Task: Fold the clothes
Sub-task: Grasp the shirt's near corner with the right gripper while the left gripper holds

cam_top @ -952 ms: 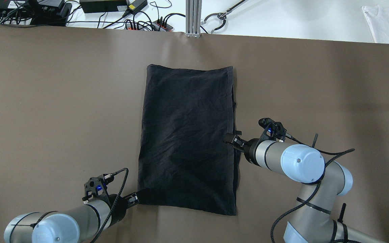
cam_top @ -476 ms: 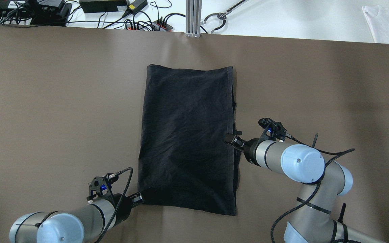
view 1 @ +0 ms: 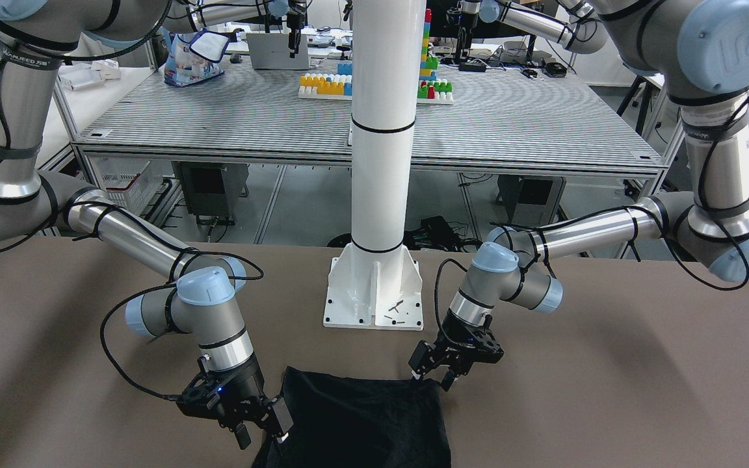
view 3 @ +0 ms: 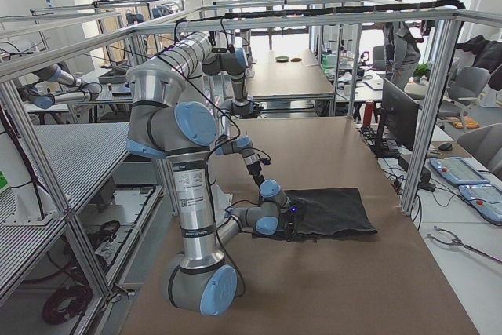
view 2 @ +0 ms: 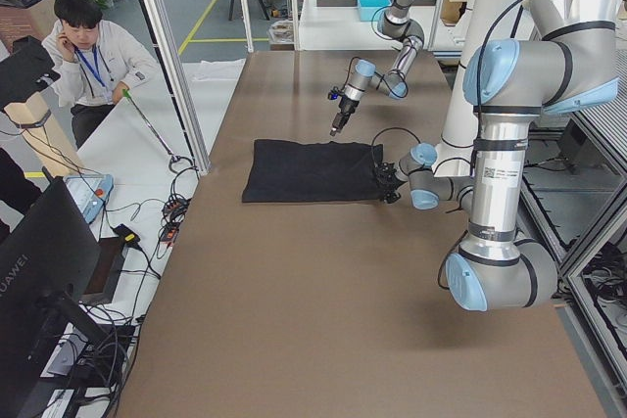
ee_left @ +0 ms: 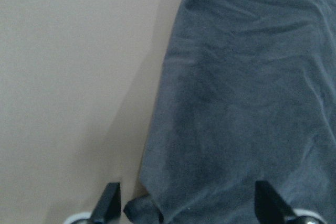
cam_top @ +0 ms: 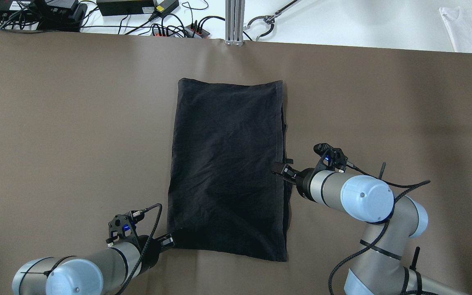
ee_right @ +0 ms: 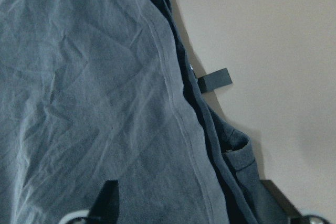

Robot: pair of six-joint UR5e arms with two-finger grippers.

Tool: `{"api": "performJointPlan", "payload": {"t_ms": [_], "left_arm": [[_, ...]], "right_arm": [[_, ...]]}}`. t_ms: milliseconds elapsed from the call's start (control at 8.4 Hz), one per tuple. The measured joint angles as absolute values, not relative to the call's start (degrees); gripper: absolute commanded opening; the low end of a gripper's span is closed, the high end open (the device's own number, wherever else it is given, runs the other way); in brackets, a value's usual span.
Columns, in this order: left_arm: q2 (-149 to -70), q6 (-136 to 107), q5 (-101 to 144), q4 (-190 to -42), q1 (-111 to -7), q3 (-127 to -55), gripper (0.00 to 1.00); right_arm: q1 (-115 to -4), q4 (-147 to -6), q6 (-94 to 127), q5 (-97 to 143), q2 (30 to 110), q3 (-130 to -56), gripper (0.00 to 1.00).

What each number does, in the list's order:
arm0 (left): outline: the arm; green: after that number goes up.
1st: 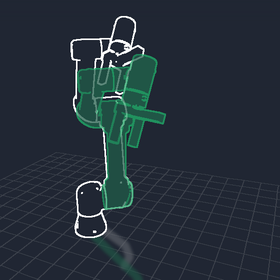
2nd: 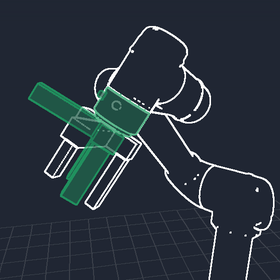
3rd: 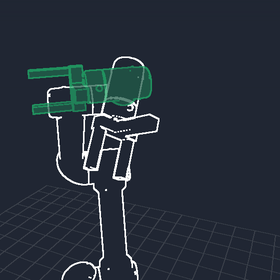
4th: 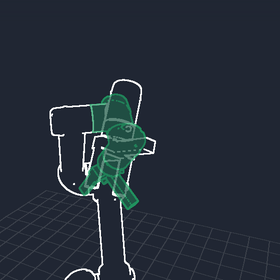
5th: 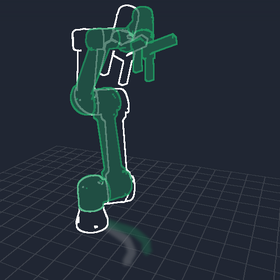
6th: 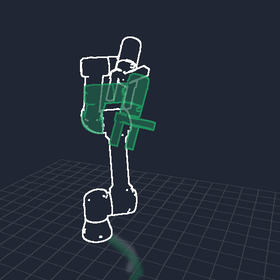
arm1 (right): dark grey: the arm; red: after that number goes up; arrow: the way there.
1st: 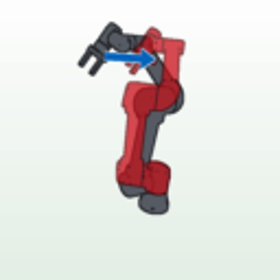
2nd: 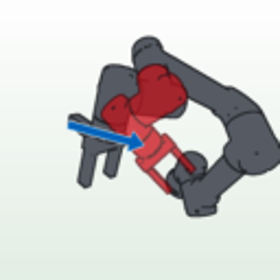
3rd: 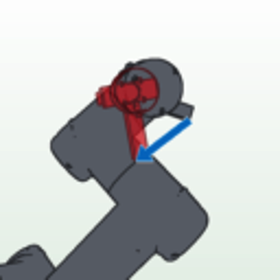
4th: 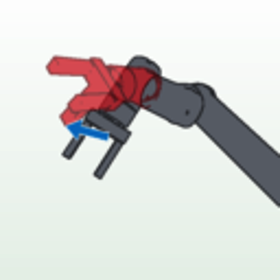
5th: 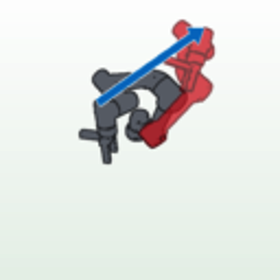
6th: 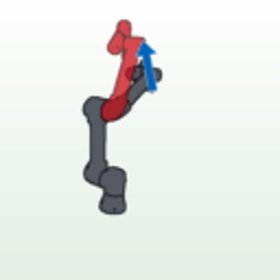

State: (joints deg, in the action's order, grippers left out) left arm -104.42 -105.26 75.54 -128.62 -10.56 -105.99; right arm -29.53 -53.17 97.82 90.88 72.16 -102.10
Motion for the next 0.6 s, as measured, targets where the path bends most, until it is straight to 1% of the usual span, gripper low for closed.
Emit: {"api": "performJointPlan", "payload": {"t_ms": [119,238,357,476,595], "left_arm": [[-104.47,-105.18,75.56,-128.6,-10.6,-105.76,0.77],[-104.64,-105.14,75.58,-128.59,-10.67,-105.62,0.58],[-105.04,-105.13,75.58,-128.59,-10.74,-105.38,0.28],[-105.46,-105.12,75.58,-128.58,-10.77,-105.15,0.0],[-105.77,-105.12,75.55,-128.58,-10.79,-104.96,0.0]], "right_arm": [[-29.53,-53.17,97.82,90.88,72.16,-102.12,0.93],[-29.53,-53.17,97.82,90.88,72.16,-102.12,0.93],[-29.53,-53.17,97.82,90.88,72.16,-102.12,0.93],[-29.53,-53.17,97.82,90.88,72.16,-102.13,0.93],[-29.53,-53.17,97.86,90.88,72.16,-102.13,0.93]]}}
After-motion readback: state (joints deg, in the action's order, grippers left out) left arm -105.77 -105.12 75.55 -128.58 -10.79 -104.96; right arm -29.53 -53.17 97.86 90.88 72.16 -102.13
